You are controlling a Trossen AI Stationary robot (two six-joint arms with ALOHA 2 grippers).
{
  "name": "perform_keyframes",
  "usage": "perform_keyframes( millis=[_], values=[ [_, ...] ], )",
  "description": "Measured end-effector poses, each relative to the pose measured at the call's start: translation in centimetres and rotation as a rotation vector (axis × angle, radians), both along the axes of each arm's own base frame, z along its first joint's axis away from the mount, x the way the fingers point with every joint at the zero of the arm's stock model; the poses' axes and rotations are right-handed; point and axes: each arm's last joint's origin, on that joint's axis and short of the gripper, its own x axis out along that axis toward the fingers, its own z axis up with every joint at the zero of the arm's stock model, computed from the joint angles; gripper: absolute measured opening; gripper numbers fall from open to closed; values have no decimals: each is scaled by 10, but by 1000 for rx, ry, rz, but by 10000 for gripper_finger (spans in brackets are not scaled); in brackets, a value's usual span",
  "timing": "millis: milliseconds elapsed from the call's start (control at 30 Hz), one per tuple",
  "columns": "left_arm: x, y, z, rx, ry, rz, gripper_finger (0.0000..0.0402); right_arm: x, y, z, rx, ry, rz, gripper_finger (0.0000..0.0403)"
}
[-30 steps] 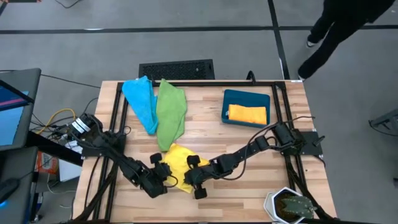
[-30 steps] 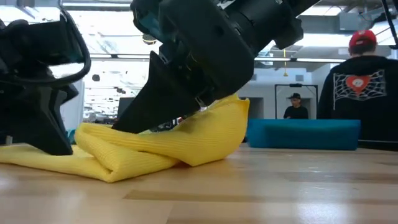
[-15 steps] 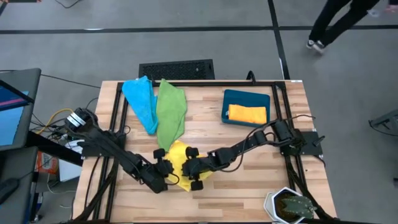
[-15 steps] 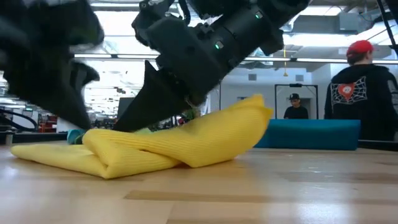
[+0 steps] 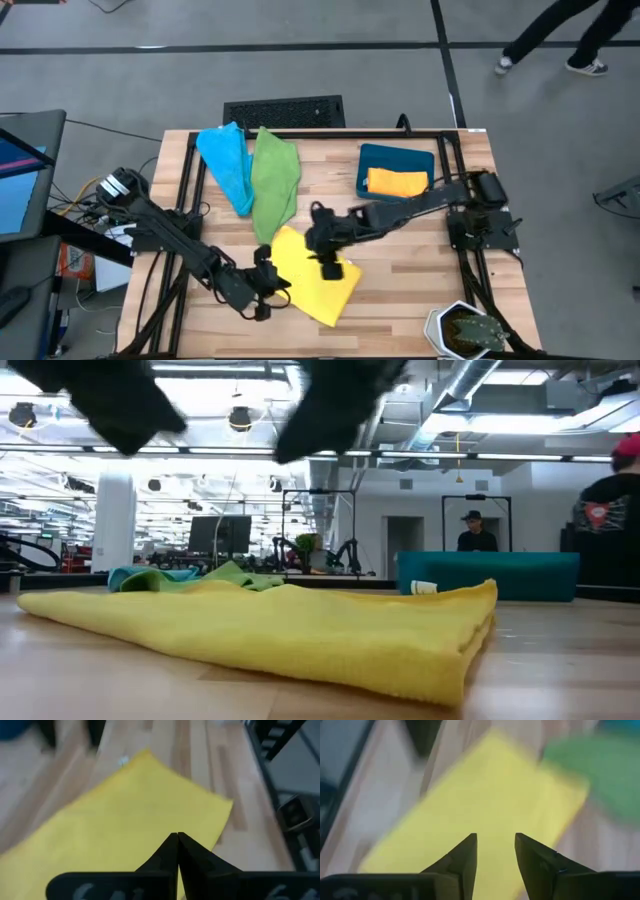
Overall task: Fold microfiber towels
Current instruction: Fold the yellow microfiber cloth
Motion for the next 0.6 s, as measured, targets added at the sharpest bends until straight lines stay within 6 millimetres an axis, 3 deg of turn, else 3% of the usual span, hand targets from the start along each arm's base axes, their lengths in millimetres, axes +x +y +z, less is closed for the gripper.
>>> perform_keyframes(
  millis=[167, 300, 400, 600],
  values=[
    [7, -2, -24, 36, 80, -15, 0, -54, 38, -18, 0, 112, 89, 148],
    [9, 4, -45, 94, 206, -35, 0, -79, 62, -46, -164, 61, 62, 139],
    [8, 11, -55, 118, 304, -44, 0, -84, 55, -60, -230, 58, -45, 131],
    [6, 22, -62, 177, 345, -78, 0, -77, 25, -89, -163, 136, -135, 123]
  ],
)
